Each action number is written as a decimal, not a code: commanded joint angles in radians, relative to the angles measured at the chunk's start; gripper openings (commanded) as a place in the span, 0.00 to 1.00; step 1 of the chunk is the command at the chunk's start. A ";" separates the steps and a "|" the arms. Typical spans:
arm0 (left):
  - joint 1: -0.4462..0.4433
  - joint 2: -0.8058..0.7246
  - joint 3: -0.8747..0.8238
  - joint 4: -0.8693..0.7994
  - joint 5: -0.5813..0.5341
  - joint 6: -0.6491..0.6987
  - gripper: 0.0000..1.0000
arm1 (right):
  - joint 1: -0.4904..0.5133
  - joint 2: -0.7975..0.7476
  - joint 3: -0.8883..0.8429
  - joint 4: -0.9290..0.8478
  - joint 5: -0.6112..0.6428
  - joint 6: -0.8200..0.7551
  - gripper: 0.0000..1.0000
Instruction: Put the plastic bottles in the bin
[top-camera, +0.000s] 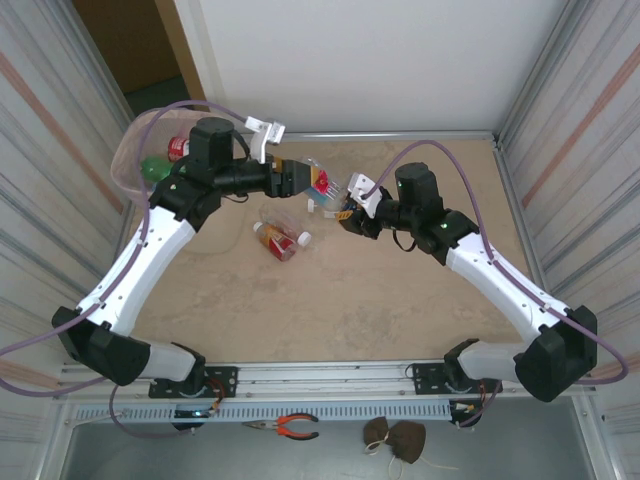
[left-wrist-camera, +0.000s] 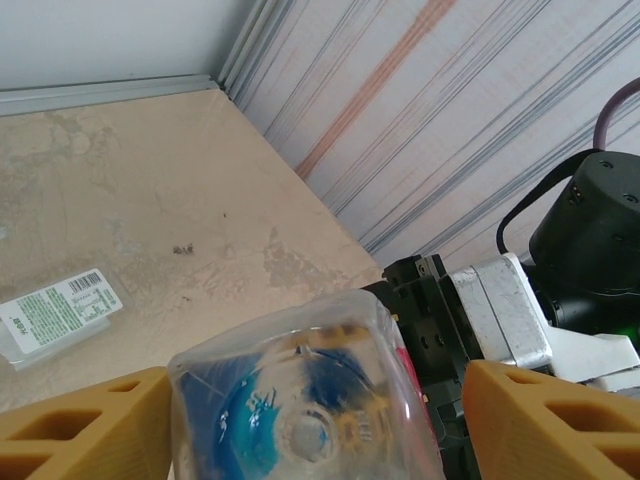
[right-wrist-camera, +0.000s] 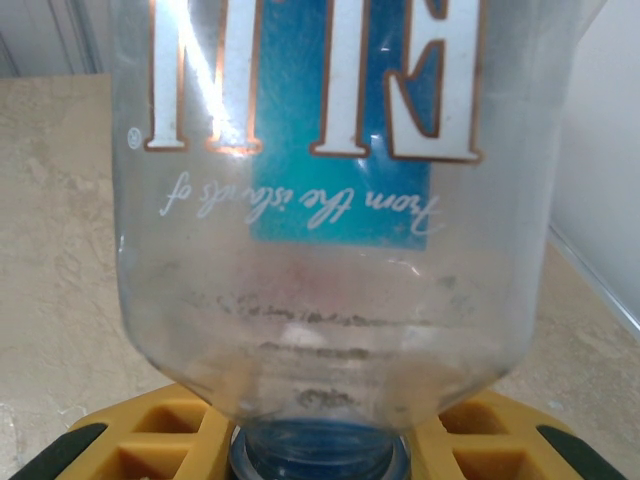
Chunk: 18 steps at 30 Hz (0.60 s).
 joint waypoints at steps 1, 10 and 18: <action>-0.006 0.002 0.019 0.025 -0.025 0.003 0.69 | 0.008 -0.039 0.027 -0.001 0.004 0.018 0.26; -0.006 -0.002 0.015 0.027 -0.052 0.013 0.53 | 0.016 -0.070 0.012 -0.007 0.042 0.019 0.32; 0.015 -0.001 0.062 -0.028 -0.081 0.061 0.50 | 0.024 -0.125 -0.005 -0.025 0.069 0.046 0.64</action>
